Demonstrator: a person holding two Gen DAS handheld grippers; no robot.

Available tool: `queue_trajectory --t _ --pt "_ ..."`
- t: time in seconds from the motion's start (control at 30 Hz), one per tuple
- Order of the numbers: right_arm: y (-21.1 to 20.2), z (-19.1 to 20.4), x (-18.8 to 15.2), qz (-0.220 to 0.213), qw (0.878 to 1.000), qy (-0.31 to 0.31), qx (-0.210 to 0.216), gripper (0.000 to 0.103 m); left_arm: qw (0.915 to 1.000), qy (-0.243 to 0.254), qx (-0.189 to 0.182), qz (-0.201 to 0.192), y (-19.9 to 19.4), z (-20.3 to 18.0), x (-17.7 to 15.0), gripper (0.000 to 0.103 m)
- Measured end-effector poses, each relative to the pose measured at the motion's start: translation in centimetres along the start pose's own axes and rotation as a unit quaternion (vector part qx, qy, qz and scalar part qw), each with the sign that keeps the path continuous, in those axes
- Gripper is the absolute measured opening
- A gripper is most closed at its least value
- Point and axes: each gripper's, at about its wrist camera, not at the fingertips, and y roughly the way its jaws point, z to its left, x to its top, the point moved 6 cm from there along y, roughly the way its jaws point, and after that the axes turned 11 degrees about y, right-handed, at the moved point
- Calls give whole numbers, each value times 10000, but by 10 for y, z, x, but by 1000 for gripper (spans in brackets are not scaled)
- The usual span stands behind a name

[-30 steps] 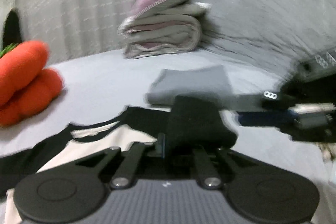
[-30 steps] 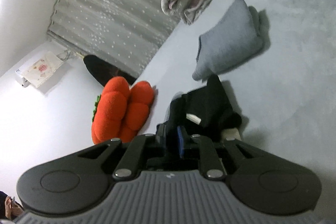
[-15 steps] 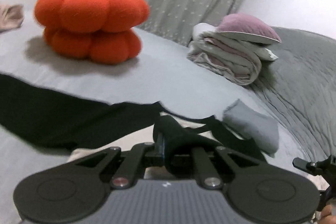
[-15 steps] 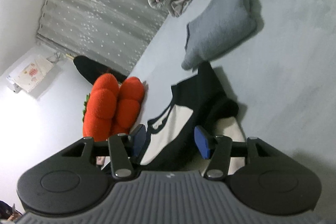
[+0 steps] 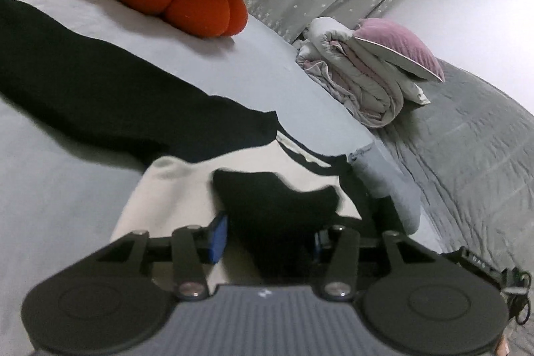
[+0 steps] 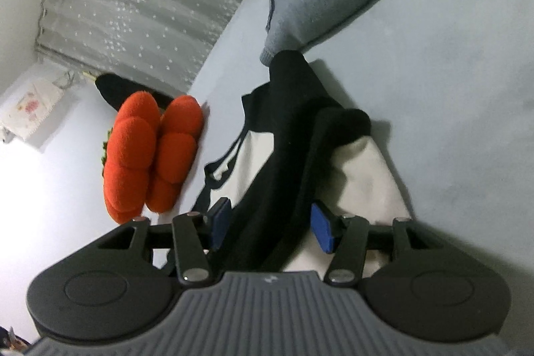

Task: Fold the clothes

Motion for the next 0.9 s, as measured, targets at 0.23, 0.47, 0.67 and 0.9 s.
queue_trajectory --t 0.23,0.47,0.67,0.9 --pt "6 -1 9 -251 9995 105 127 56 9997 -144 217 -4 14 5 18 45" --pt "9 -3 28 -627 9964 367 431 56 9976 23 689 37 8 17 31 10" --pt "1 -10 37 -883 9893 831 810 54 9945 643 691 -443 -7 3 54 8" --pt "-5 -8 39 -1100 9883 664 816 25 9881 945 550 -1086 -23 -2 82 8"
